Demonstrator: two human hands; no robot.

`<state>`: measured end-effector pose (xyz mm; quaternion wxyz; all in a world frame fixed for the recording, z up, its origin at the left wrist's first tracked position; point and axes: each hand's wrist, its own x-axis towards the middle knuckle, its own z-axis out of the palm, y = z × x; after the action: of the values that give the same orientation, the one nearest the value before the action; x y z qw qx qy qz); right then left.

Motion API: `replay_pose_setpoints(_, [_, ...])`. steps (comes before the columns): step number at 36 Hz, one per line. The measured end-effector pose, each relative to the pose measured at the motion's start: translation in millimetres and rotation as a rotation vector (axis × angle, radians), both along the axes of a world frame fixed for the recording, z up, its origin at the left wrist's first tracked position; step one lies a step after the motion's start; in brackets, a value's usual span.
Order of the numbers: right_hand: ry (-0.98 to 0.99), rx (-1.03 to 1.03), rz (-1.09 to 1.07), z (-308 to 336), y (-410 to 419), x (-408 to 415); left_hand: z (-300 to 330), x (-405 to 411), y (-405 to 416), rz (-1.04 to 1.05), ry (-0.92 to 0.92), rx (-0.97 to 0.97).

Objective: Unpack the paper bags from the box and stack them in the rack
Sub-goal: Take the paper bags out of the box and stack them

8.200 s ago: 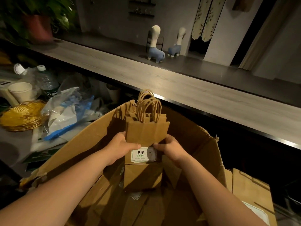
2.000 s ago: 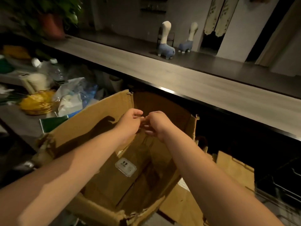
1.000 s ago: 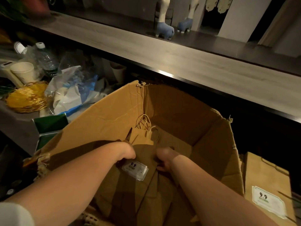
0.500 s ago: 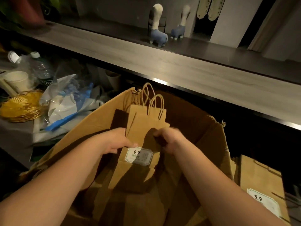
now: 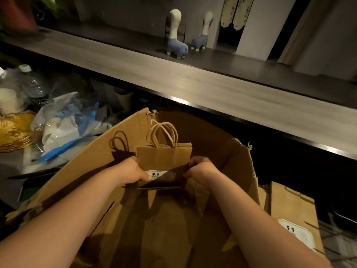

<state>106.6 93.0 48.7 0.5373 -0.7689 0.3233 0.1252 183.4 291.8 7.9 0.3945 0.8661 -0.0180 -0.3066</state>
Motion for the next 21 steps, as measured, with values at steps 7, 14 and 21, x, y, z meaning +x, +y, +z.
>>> replay_pose_setpoints(7, [-0.101, -0.017, 0.117, 1.1, -0.1, -3.0, 3.8, -0.7, -9.7, 0.062, -0.06, -0.093])
replay_pose_setpoints(14, [-0.415, 0.144, 0.017, 40.2, -8.4, -9.9, 52.5, -18.8, -26.5, 0.032, -0.315, -0.353])
replay_pose_setpoints(21, [-0.752, 0.228, -0.004, 101.9, -37.3, -58.2, 125.7, -70.4, -63.6, 0.082, -0.222, -0.901])
